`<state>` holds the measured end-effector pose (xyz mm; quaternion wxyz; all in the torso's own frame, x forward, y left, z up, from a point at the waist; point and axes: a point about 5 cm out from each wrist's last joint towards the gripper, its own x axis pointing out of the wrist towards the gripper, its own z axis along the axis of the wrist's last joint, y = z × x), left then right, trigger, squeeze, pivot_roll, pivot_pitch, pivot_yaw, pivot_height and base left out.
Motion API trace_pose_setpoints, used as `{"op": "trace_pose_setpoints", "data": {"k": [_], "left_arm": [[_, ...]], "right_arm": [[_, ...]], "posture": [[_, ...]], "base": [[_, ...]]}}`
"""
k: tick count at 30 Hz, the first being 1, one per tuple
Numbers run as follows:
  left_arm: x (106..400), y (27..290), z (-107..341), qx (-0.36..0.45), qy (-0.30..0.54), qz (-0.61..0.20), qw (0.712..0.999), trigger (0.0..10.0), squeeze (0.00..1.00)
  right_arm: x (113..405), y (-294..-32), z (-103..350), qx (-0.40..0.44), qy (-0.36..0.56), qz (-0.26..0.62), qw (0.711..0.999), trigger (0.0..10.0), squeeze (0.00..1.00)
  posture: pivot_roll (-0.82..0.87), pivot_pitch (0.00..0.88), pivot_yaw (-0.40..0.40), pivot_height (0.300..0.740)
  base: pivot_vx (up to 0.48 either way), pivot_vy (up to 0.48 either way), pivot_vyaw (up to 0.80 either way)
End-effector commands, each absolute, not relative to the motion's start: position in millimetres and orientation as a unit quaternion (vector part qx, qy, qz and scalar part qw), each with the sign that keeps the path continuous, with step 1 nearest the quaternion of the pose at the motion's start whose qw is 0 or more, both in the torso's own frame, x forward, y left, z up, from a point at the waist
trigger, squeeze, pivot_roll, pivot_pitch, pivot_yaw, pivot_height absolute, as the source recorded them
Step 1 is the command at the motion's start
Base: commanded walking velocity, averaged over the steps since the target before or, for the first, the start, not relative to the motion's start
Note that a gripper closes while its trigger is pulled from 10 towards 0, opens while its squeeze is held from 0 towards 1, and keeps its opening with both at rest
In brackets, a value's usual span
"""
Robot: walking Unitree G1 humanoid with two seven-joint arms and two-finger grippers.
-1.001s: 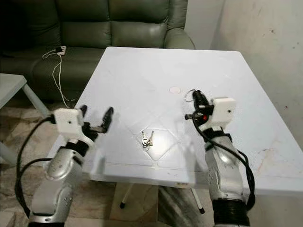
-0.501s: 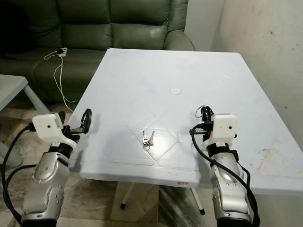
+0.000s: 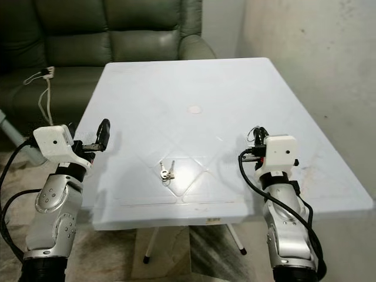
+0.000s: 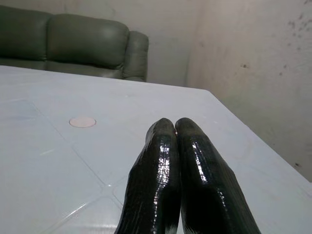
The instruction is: Hang keys on a hook
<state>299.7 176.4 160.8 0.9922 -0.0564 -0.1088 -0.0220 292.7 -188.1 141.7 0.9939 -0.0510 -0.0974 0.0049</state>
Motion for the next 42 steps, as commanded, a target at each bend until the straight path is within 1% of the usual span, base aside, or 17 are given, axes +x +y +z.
{"op": "trace_pose_setpoints", "data": {"k": [1,6,8,28,38,42], "left_arm": [[301,172,162,-0.049,-0.112,-0.029,0.992,10.0,0.0],[302,171,160,-0.058,-0.113,-0.031,0.991,10.0,0.0],[303,171,160,-0.07,-0.11,-0.028,0.991,10.0,0.0],[305,166,154,-0.066,-0.093,-0.023,0.993,10.0,0.0],[303,163,152,-0.064,-0.092,-0.024,0.993,10.0,0.0],[298,159,152,-0.059,-0.093,-0.032,0.993,10.0,0.0]], "right_arm": [[296,-183,146,-0.051,-0.102,0.007,0.993,10.0,0.0],[296,-182,145,-0.052,-0.102,0.009,0.993,10.0,0.0],[296,-182,146,-0.052,-0.102,0.007,0.993,10.0,0.0],[297,-182,146,-0.058,-0.1,0.013,0.993,10.0,0.0],[294,-182,148,-0.06,-0.104,0.012,0.993,10.0,0.0],[292,-183,149,-0.057,-0.11,0.009,0.992,10.0,0.0]], "posture": [[0.02,0.0,-0.007,0.74],[0.02,0.0,-0.006,0.74],[0.02,0.0,-0.007,0.74],[0.01,0.0,-0.012,0.74],[0.01,0.0,-0.017,0.74],[0.01,0.0,-0.017,0.74]], "base": [[0.0,0.0,-0.79],[0.0,-0.46,-0.79],[0.0,0.0,-0.79],[0.0,0.0,-0.79],[0.0,0.0,-0.79],[0.0,0.0,-0.79]]}}
